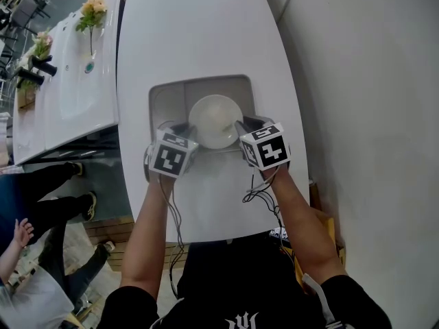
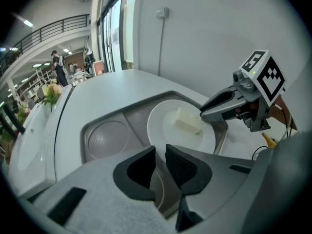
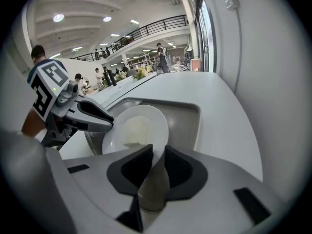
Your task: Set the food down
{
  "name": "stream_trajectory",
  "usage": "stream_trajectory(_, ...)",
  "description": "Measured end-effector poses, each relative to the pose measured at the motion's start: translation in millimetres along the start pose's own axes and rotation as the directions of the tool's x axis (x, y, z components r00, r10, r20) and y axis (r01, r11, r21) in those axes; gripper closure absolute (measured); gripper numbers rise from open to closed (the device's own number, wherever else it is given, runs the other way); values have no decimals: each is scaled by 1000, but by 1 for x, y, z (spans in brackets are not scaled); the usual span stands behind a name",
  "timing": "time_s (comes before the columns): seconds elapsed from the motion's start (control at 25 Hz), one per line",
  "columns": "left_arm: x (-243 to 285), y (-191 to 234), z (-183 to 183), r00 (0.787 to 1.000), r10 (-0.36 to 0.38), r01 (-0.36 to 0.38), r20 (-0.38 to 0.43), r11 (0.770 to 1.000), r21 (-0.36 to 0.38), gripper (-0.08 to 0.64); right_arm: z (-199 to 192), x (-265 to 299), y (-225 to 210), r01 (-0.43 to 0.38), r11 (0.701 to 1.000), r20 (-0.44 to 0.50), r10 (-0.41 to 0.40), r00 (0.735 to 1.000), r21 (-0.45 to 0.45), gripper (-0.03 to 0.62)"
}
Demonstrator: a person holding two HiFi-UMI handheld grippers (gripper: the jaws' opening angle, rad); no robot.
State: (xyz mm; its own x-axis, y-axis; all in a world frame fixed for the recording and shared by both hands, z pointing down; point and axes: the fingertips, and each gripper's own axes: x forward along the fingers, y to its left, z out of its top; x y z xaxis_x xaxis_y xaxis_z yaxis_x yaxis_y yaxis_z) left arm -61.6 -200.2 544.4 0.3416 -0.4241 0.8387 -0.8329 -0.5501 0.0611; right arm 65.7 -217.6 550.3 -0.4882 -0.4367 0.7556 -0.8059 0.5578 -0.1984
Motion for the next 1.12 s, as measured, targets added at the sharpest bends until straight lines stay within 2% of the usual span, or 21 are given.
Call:
stream_trajectory(0.24, 5, -6, -5, 998, 58, -54, -37, 993, 104, 515, -2, 3, 0, 39, 996, 8, -39, 999, -81, 537)
stream_trajectory(0.32, 6, -5, -4, 997, 73, -71, -19, 991, 112, 515, -1, 4, 0, 30, 997, 16, -29, 999, -72, 537)
stream_trajectory(0.4, 6, -4, -5, 997, 77, -76, 0, 992, 102, 515, -1, 4, -3, 6, 1000, 33, -6, 999, -23, 534)
stream_trajectory(0.52, 3, -6, -5, 997, 61, -65, 43, 994, 86, 517, 5, -4, -9, -27, 998, 116, 19, 993, 64, 541)
stream_trajectory(0.64, -10, -12, 2, 987, 38, -50, 155, 996, 77, 523, 17, -23, -8, -61, 996, 243, 44, 969, 64, 556)
stream_trajectory(0.76, -35, -20, 13, 951, 1, -14, 309, 999, 40, 523, 24, -46, 4, -142, 989, 343, 116, 932, 52, 575)
stream_trajectory(0.92, -67, -30, 13, 878, -60, 103, 474, 993, -64, 523, 24, -80, 20, -254, 965, 425, 203, 882, 67, 588)
stream_trajectory(1.12, -101, -47, -8, 788, -116, 287, 604, 938, -194, 523, 19, -125, 54, -334, 942, 487, 295, 822, -7, 589)
